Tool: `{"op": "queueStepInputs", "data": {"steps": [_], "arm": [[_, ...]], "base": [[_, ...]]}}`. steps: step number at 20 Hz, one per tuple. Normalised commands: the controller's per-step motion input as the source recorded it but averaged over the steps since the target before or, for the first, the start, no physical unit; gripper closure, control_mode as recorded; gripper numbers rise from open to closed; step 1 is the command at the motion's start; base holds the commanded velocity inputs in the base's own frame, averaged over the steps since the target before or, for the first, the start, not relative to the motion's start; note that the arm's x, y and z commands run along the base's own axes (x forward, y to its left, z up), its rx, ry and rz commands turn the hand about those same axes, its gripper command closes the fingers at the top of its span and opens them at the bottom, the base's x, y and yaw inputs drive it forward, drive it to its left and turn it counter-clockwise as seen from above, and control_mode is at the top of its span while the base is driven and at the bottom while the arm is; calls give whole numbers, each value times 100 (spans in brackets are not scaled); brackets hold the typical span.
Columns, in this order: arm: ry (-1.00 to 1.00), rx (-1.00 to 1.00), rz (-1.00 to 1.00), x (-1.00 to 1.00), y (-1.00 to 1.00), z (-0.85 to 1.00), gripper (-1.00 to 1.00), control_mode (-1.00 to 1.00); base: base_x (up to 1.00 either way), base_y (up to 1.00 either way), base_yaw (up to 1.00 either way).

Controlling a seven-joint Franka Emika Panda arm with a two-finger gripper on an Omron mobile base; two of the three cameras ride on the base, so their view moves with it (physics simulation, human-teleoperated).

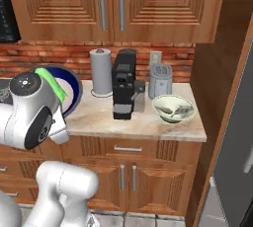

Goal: Place the bowl with the corn and lemon wedge on the second highest shelf of the fridge. Place the bowl with the fishs on the top shelf of the fridge.

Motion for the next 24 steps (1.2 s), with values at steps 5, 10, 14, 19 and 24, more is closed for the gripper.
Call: {"op": "queueStepInputs", "data": {"steps": [5,10,14,19,24], "arm": [[0,0,0,0,0,0,100,100],[0,0,0,0,0,0,100,100],[0,0,0,0,0,0,100,100],[0,0,0,0,0,0,100,100],[0,0,0,0,0,0,100,100]], "base": [[-98,-22,-46],[-100,-54,-47],[-61,-95,-35],[0,-100,-30],[26,-100,-14]]}}
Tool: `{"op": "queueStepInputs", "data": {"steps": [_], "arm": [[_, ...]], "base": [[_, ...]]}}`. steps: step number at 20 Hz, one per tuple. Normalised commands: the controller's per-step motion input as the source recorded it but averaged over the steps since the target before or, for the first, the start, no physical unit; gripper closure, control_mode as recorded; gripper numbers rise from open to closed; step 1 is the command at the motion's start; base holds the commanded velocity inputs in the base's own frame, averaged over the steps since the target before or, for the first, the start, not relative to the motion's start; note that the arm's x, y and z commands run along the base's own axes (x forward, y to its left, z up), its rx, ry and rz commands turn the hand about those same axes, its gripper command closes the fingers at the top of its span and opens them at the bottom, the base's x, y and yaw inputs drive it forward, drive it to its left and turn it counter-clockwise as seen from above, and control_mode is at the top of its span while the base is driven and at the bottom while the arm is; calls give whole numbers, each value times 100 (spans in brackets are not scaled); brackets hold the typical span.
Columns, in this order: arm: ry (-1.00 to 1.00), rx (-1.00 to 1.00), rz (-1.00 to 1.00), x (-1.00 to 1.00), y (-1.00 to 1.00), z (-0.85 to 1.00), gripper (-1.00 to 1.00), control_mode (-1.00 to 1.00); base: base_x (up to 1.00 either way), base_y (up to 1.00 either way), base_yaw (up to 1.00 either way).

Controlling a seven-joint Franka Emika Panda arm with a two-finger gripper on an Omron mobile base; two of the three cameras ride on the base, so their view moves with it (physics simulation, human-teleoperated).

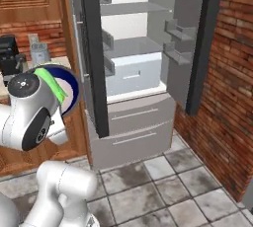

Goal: Place the bowl with the corn and lemon wedge on the second highest shelf of the fridge. Place the bowl with the fishs on the top shelf of the fridge.

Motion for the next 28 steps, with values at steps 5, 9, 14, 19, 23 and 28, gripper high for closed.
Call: {"op": "queueStepInputs", "data": {"steps": [5,9,14,19,23,28], "arm": [[0,0,0,0,0,0,100,100],[0,0,0,0,0,0,100,100],[0,0,0,0,0,0,100,100],[0,0,0,0,0,0,100,100],[0,0,0,0,0,0,100,100],[0,0,0,0,0,0,100,100]], "base": [[52,-100,0],[69,-100,14],[51,-91,35],[35,-47,52],[46,-32,41],[74,-5,20]]}}
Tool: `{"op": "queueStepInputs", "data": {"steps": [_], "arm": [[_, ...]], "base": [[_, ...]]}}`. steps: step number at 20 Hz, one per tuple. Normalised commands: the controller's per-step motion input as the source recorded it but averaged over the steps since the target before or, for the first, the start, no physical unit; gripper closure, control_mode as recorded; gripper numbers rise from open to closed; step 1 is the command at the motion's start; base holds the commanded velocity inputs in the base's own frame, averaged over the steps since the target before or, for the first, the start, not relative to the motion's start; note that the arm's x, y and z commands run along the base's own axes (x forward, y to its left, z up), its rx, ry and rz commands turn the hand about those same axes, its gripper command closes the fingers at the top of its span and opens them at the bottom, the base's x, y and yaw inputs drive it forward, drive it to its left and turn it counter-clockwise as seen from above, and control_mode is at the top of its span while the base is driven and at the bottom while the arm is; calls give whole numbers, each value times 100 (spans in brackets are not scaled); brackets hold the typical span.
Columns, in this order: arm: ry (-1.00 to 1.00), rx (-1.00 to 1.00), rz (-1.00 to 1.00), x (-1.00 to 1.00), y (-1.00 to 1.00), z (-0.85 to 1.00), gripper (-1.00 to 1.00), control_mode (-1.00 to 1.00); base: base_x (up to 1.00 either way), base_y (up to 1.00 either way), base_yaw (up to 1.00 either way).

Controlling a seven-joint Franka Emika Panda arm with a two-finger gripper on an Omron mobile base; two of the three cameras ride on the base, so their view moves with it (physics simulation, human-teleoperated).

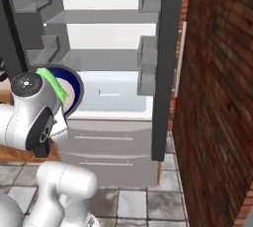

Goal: Place the bowl with the corn and lemon wedge on the second highest shelf of the fridge. Place the bowl with the fishs on the top shelf of the fridge.

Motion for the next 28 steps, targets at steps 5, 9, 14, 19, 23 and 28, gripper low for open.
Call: {"op": "queueStepInputs", "data": {"steps": [5,9,14,19,23,28], "arm": [[0,0,0,0,0,0,100,100],[0,0,0,0,0,0,100,100],[0,0,0,0,0,0,100,100],[0,0,0,0,0,0,100,100],[0,0,0,0,0,0,100,100],[0,0,0,0,0,0,100,100]], "base": [[81,0,0],[60,-1,2],[53,-4,0],[40,-31,0],[54,-21,0],[57,-1,0]]}}
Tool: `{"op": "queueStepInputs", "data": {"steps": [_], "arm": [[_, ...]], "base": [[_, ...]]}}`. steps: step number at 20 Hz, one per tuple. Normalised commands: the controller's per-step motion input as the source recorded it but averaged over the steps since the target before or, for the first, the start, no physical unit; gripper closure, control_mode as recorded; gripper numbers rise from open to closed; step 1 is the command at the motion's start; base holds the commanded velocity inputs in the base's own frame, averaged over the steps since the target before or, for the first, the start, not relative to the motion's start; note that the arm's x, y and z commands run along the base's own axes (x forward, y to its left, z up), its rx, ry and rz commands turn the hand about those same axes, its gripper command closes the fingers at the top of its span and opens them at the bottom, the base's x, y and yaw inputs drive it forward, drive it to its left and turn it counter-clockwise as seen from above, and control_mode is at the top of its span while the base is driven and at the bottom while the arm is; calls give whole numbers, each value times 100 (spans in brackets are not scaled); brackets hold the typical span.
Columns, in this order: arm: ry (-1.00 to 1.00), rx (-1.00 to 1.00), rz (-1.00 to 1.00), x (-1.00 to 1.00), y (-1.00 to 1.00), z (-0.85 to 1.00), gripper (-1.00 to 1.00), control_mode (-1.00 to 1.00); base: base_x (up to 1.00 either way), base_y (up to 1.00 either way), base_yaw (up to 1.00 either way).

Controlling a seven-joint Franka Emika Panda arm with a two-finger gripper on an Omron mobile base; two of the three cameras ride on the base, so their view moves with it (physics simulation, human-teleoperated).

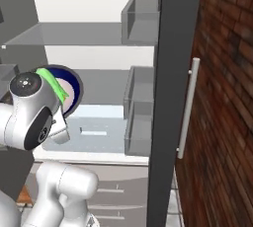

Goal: Place the bowl with the corn and lemon wedge on the second highest shelf of the fridge. Place the bowl with the fishs on the top shelf of the fridge.

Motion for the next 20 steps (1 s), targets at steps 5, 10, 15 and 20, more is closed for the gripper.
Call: {"op": "queueStepInputs", "data": {"steps": [5,10,15,20], "arm": [[0,0,0,8,0,0,100,-100],[0,0,-1,72,0,-24,100,-100],[0,0,-5,96,0,-10,100,-100],[0,0,-2,88,0,-9,100,-100]], "base": [[36,0,0],[0,0,0],[0,0,0],[0,0,0]]}}
